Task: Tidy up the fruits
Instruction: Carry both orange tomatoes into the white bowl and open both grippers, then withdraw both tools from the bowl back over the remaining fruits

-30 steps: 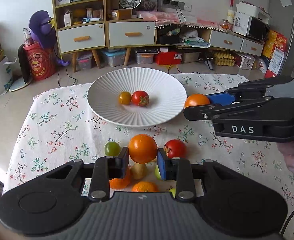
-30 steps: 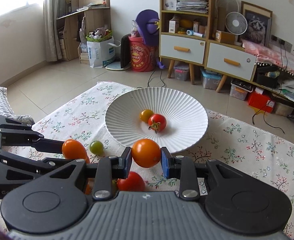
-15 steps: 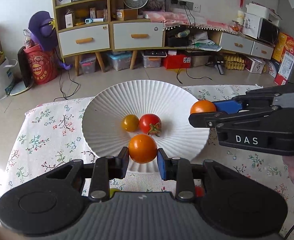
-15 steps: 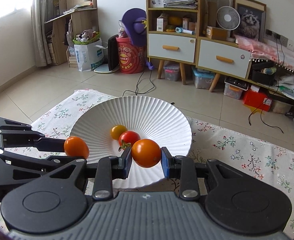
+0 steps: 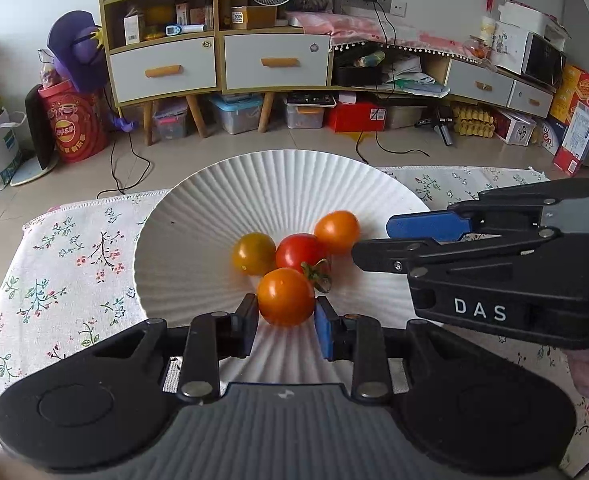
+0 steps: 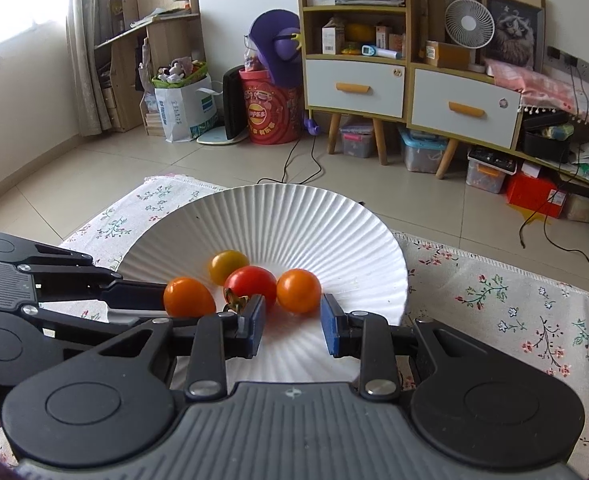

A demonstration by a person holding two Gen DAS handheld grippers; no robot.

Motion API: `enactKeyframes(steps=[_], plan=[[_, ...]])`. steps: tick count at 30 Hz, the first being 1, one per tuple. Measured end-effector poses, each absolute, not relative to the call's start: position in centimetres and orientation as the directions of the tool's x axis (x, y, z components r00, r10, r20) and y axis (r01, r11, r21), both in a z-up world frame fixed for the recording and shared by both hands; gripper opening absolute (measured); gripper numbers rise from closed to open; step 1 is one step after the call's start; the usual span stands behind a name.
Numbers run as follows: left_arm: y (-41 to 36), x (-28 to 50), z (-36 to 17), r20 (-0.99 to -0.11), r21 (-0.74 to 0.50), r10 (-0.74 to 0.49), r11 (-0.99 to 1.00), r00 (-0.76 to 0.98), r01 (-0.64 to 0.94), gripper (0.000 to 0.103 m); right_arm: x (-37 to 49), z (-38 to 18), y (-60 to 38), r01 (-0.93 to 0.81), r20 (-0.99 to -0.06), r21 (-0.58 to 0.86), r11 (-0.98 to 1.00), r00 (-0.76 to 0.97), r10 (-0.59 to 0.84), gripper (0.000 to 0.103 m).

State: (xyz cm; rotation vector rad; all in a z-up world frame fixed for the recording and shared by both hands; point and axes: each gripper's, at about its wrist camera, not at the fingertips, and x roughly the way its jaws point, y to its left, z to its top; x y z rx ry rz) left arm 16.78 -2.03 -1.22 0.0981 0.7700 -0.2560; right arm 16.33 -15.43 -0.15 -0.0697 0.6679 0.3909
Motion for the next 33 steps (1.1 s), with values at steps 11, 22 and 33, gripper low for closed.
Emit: enactKeyframes(steps=[11, 22, 33], plan=[[-2.4, 16.9, -1.2, -0.687, 0.006, -0.181, 0.967, 0.704, 0.254, 0.027, 16.5, -0.2, -15.7, -0.370, -0.622, 0.071, 0.926, 0.710, 0.331, 0.027], [-1.9, 16.1, -0.2, -0.675, 0.006, -0.173, 0.971, 0.717, 0.239, 0.056, 16.0, 0.5, -16.0, -0.351, -0.622, 0.062, 0.935, 0.718, 0.311, 0.034], [-0.9, 13.4, 2.6, -0.665, 0.025, -0.166, 0.970, 0.728, 0.243, 0.081, 13.8, 3.3, -16.8, -0.288, -0.616, 0.055, 0.956, 0.744, 0.260, 0.057]])
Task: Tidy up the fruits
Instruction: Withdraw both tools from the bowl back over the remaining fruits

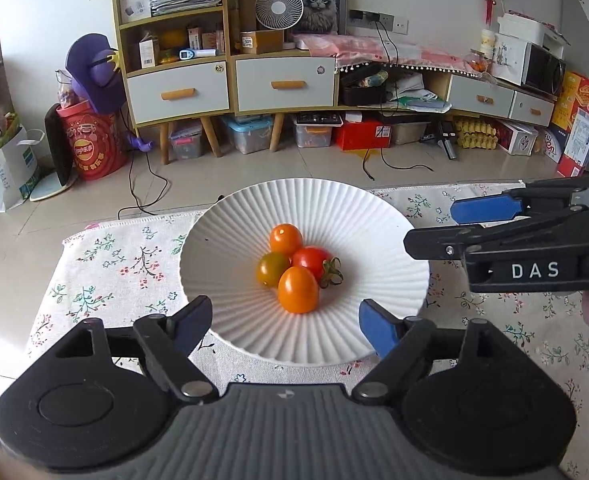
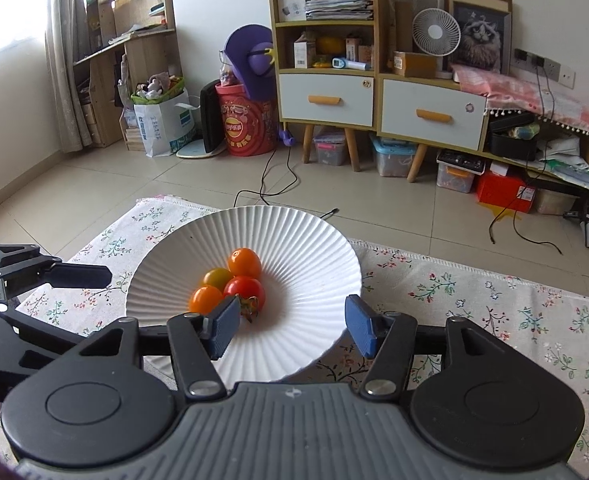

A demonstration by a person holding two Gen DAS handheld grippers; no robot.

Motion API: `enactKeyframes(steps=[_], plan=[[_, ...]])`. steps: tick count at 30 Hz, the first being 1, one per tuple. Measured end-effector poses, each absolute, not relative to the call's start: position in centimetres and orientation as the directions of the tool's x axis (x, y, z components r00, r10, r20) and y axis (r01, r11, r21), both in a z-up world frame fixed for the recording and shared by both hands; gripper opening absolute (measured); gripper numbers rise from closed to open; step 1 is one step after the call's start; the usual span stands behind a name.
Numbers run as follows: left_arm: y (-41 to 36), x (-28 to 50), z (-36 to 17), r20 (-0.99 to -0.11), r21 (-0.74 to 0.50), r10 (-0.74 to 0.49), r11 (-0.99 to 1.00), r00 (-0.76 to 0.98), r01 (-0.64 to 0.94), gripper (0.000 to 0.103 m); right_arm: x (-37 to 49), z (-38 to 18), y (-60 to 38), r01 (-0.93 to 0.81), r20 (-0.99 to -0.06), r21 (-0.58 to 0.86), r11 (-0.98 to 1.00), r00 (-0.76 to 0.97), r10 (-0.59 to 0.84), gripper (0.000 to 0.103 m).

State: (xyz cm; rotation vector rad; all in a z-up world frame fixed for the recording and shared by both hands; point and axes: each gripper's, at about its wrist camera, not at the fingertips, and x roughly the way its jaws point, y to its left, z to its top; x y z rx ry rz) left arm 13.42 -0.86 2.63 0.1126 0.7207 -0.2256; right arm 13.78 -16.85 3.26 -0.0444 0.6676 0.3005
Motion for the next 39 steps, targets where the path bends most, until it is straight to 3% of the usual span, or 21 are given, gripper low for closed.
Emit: enactKeyframes(steps=[12, 19, 39], plan=[[-0.6, 9.8, 4.0, -0.680, 0.041, -0.148, 0.970, 0.718, 0.239, 0.097, 10.5, 4.4, -16.6, -0.247, -0.633, 0.032, 0.968, 0.745, 0.211, 0.083], [0.0, 7.9, 3.7, -0.686, 0.039, -0.137, 0.974, 0.715, 0.224, 0.098, 8.5, 4.3, -16.5, -0.186, -0.659, 0.034, 0.982, 0.735, 0.162, 0.095], [2.9, 4.4, 0.0, -0.740, 0.149, -0.025, 0.968, 0.672, 0.200, 0.098, 4.0, 1.5, -17.7, -0.091, -0.683, 0.023, 0.996, 0.726, 0.082, 0.102]])
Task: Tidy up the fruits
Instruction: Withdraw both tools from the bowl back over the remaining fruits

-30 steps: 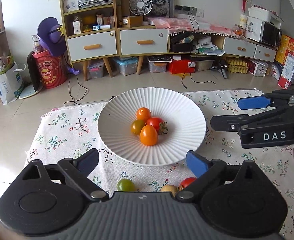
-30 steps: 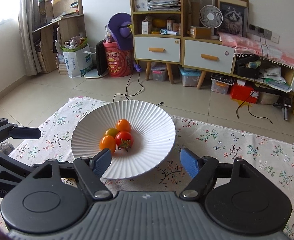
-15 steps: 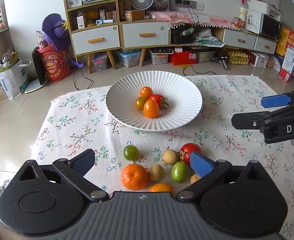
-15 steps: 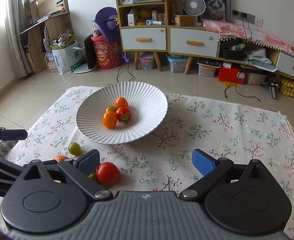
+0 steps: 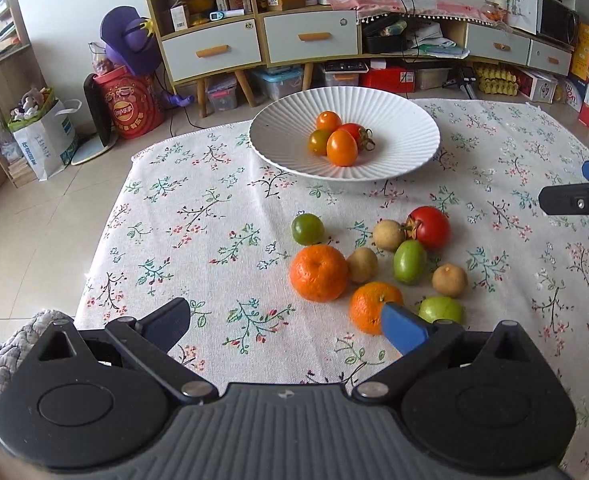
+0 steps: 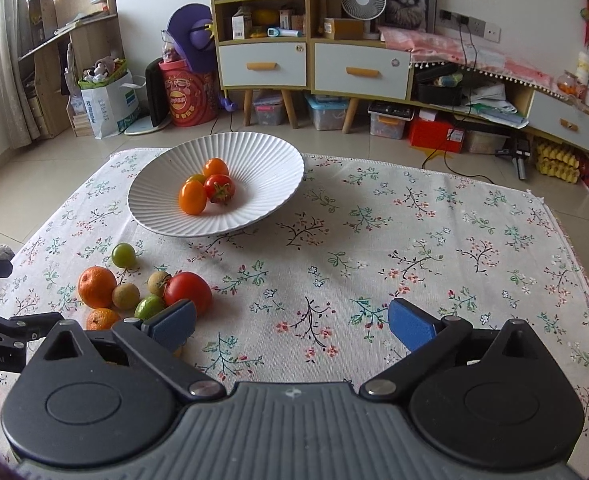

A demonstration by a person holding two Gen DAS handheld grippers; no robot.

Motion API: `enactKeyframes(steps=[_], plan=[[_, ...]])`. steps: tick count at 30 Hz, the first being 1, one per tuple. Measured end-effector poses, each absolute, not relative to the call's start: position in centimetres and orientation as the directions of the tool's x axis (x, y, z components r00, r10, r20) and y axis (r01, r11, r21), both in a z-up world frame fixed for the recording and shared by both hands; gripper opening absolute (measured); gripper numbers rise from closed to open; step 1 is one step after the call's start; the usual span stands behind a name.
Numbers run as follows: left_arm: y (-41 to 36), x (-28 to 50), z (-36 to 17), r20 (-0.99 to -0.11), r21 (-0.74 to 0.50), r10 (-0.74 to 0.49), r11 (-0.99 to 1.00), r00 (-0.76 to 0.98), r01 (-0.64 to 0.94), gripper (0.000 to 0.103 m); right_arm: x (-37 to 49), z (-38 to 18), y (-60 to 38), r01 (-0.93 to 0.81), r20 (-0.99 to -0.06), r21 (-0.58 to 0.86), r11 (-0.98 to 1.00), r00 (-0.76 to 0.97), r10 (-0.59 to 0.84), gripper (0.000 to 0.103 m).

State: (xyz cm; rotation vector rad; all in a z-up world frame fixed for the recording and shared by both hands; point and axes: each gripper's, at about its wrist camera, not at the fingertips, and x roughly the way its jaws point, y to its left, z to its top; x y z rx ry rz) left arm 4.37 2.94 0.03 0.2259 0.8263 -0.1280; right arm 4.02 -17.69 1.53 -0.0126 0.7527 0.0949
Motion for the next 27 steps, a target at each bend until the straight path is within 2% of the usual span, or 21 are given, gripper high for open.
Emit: enactKeyframes(steps=[16, 23, 25, 27], plan=[[3.3, 3.3, -3.4, -0.791, 0.147, -0.041, 0.956, 0.610, 0.255, 0.098, 3.2, -0.7, -16.3, -0.181, -0.721, -0.039, 0.983, 0.686, 0.098, 0.102], [2.6, 2.6, -4.0, -0.796, 0.055, -0.144, 0.950, 0.588, 0.308, 0.097, 3.5, -1.3, -15.1, -0.237, -0.735, -0.064, 0.969, 0.668, 0.115, 0.102], [2.2, 2.4, -3.9, -0.794, 0.030, -0.178, 0.944, 0.582, 0.330, 0.094, 3.6, -1.4, -14.9, -0.238, -0.738, -0.065, 0.969, 0.665, 0.114, 0.102], [1.8, 2.3, -3.8, -0.797, 0.003, -0.210, 0.936, 0.566, 0.351, 0.083, 3.7, -1.5, -14.7, -0.239, -0.743, -0.064, 0.969, 0.660, 0.114, 0.102]])
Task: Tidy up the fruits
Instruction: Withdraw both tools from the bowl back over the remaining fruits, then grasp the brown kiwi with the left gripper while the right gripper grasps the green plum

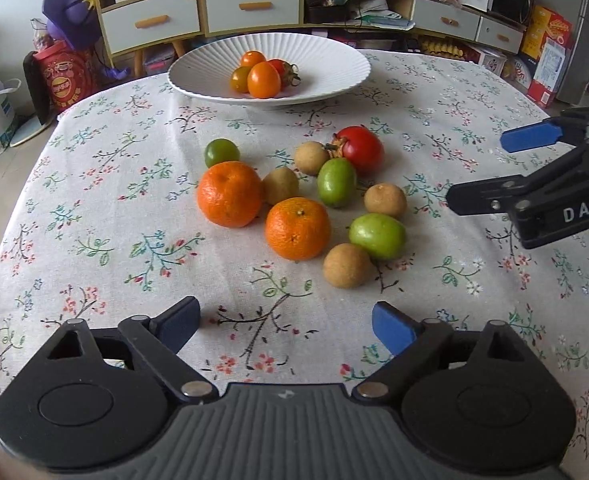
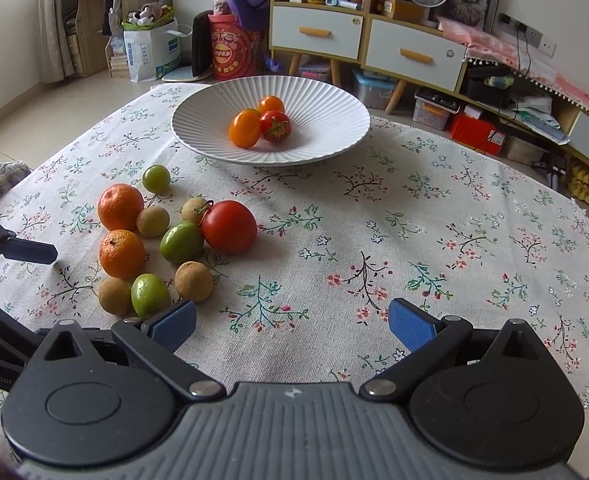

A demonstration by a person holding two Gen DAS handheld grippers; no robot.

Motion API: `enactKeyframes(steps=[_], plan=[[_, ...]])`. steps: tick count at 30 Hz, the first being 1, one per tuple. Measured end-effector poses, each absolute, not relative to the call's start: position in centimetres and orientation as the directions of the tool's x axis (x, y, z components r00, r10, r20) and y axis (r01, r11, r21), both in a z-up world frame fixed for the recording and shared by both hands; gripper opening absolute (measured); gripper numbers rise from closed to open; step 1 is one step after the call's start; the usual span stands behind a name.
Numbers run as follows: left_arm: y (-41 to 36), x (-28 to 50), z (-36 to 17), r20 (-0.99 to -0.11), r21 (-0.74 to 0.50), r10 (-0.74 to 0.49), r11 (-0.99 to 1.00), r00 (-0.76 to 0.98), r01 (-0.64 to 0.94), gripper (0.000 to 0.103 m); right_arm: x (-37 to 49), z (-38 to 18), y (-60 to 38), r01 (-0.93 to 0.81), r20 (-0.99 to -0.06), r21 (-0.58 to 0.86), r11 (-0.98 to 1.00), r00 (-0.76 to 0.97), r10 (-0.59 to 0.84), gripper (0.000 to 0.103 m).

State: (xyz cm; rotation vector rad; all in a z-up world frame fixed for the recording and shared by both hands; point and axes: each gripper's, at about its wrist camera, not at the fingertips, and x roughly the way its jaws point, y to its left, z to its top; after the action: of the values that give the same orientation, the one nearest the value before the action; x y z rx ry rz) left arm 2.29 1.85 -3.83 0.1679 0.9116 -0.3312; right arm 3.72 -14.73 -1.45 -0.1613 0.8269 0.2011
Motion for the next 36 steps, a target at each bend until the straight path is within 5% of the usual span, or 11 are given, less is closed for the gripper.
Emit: enactKeyframes(steps=[15, 28, 32, 36], plan=[[-0.3, 3.2, -3.3, -0.762, -0.094, -0.316, 0.918, 0.565, 0.386, 0.020, 3.5, -1.4, -14.6, -0.274, -0.756, -0.053, 0.960, 0.639, 0.141, 0.102], [1.5, 2.8, -2.8, -0.799, -0.037, -0.241, 0.935, 0.551, 0.354, 0.020, 3.5, -2.1, -13.4, -0.339, -0.783, -0.009, 0.941, 0.587, 0.205, 0.097], [2.5, 2.6, -2.5, -0.805, -0.032, -0.222, 0.942, 0.550, 0.333, 0.020, 3.6, -2.3, -12.3, -0.382, -0.800, 0.036, 0.923, 0.543, 0.256, 0.088], [3.0, 2.3, -2.3, -0.806, -0.028, -0.216, 0.944, 0.552, 0.328, 0.019, 3.7, -2.5, -11.3, -0.402, -0.811, 0.077, 0.912, 0.506, 0.292, 0.067]])
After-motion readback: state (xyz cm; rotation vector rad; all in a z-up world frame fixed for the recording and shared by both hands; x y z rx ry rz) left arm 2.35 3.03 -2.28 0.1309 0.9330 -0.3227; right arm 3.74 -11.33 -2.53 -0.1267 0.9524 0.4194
